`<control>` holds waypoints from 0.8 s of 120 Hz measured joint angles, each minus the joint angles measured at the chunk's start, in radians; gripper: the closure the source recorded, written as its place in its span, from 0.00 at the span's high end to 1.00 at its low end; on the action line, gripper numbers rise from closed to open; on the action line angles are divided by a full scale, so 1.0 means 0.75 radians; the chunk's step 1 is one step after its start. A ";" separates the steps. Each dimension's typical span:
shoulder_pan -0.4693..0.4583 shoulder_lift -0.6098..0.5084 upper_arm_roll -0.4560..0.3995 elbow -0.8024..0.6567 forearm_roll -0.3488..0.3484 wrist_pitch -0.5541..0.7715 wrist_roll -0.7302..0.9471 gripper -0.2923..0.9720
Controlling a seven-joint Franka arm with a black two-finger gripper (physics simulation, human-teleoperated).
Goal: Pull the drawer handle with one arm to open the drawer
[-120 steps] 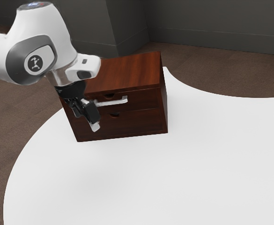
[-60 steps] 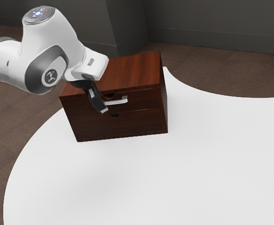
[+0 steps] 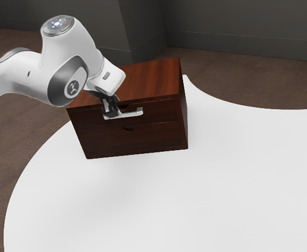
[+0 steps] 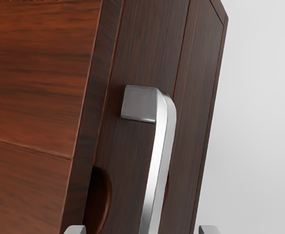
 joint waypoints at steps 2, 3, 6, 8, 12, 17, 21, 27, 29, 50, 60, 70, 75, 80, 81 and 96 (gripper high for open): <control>0.000 0.001 0.000 0.001 -0.001 0.001 0.007 0.41; 0.000 0.002 0.000 0.001 -0.001 0.001 0.011 0.41; 0.000 0.003 0.000 0.001 -0.003 0.003 0.021 0.40; -0.001 0.004 -0.001 0.001 -0.003 0.003 0.028 0.40; -0.001 0.008 -0.001 0.001 -0.005 0.005 0.041 0.39; -0.002 0.013 -0.001 0.001 -0.010 0.006 0.056 0.39; -0.002 0.019 -0.001 0.001 -0.014 0.007 0.067 0.38; -0.002 0.027 0.000 0.001 -0.019 0.008 0.083 0.38; -0.002 0.029 0.000 0.001 -0.020 0.009 0.088 0.37; -0.001 0.049 0.001 -0.002 -0.031 0.012 0.133 0.37; 0.000 0.059 0.000 -0.004 -0.036 0.014 0.150 0.36; 0.001 0.071 0.001 -0.006 -0.046 0.016 0.165 0.34; 0.002 0.074 0.001 -0.007 -0.052 0.017 0.171 0.33; 0.003 0.075 0.001 -0.010 -0.058 0.018 0.176 0.32; 0.003 0.074 0.001 -0.012 -0.059 0.019 0.178 0.31; 0.000 0.050 0.000 -0.051 -0.069 0.021 0.192 0.23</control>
